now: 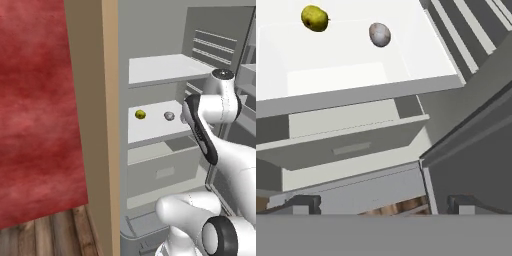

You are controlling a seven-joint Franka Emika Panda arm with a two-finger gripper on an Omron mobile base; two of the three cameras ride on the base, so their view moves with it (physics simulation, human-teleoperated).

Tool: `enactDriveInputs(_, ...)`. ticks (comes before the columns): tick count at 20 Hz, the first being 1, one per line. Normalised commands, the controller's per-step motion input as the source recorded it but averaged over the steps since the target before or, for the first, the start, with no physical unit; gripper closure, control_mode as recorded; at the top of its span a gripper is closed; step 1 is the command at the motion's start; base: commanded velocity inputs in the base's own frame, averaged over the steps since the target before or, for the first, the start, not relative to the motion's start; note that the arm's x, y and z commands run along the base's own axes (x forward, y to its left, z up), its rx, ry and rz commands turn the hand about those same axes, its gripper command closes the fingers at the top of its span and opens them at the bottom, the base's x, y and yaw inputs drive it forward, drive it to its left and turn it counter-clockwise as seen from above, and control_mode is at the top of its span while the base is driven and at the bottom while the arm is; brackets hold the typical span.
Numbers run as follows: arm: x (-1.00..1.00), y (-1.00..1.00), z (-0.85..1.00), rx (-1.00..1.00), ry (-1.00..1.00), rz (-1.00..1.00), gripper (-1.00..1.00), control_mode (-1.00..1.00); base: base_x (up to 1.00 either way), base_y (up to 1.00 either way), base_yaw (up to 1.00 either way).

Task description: Pick the egg and butter from the fridge and place them by the bowl for mixing.

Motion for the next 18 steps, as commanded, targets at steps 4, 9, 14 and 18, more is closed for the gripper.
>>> enactDriveInputs(4, 0.58, -0.24, -0.06, 0.0, 0.0, 0.0, -1.0, -1.0, 0.0, 0.0, 0.0)
enactDriveInputs(9, 0.58, -0.2, -0.13, 0.03, 0.0, 0.02, -1.0, -1.0, 0.0, 0.0, 0.0)
enactDriveInputs(14, 0.59, -0.03, -0.25, 0.02, 0.0, 0.04, -1.0, -1.0, 0.0, 0.0, 0.0)
enactDriveInputs(18, 0.66, 0.0, -0.33, 0.01, 0.0, 0.05, -1.0, -1.0, 0.0, 0.0, 0.0)
